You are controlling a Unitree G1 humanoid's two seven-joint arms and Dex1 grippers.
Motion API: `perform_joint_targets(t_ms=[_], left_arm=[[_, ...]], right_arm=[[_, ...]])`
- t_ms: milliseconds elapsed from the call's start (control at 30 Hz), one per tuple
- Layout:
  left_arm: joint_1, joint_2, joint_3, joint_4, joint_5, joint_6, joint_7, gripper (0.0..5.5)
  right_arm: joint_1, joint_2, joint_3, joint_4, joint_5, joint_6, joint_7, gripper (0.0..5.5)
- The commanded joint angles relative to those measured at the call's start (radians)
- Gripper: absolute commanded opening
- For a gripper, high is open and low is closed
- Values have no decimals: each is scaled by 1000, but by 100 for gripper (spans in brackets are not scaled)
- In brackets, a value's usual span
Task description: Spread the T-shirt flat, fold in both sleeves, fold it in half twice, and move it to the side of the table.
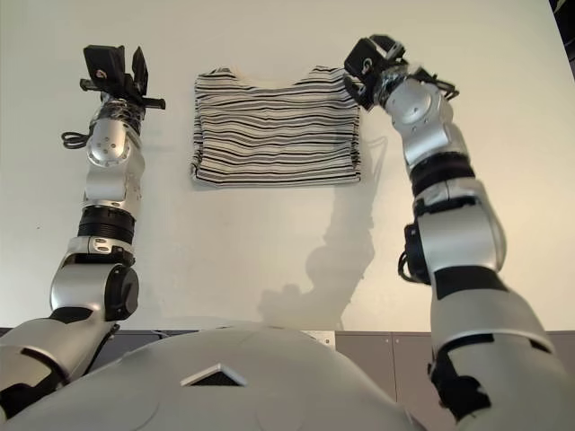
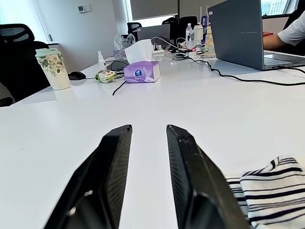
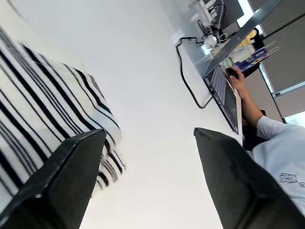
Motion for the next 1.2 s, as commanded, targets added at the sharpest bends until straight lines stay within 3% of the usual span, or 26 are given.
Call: perform_joint_targets(t_ms=[33,233,333,433,567,633,700,867,1000,1200], left_arm=[[43,-8,16,-53,3,41,25,133],[117,-41,-12,-137,39,61,44,133],[168,-53,-27,-206,59,80,49,133],[239,-53,-23,-295,70,106,55,133],[319,-52,-5,-415,64,150,66,133],[350,-46,-4,-460,65,172,59,133],[349,-39,-5,-468,68,192,51,133],[290,-37,-12,-434,81,199,44,133],[249,-40,-16,-382,92,178,43,133],[261,-45,-21,-375,96,168,38,133]], right_arm=[[-26,-18,52,104,-65,-21,30,340],[5,-84,102,131,-112,-97,201,340],[80,-145,103,72,-55,-256,460,340],[284,-241,104,-254,193,-377,864,340],[476,-340,73,-737,434,-218,981,340],[422,-321,9,-749,409,-163,883,340],[261,-301,-28,-573,284,-168,697,340],[43,-222,-28,-271,168,-159,474,340],[110,-135,40,-73,69,-179,365,340],[198,-128,69,16,29,-189,368,340]])
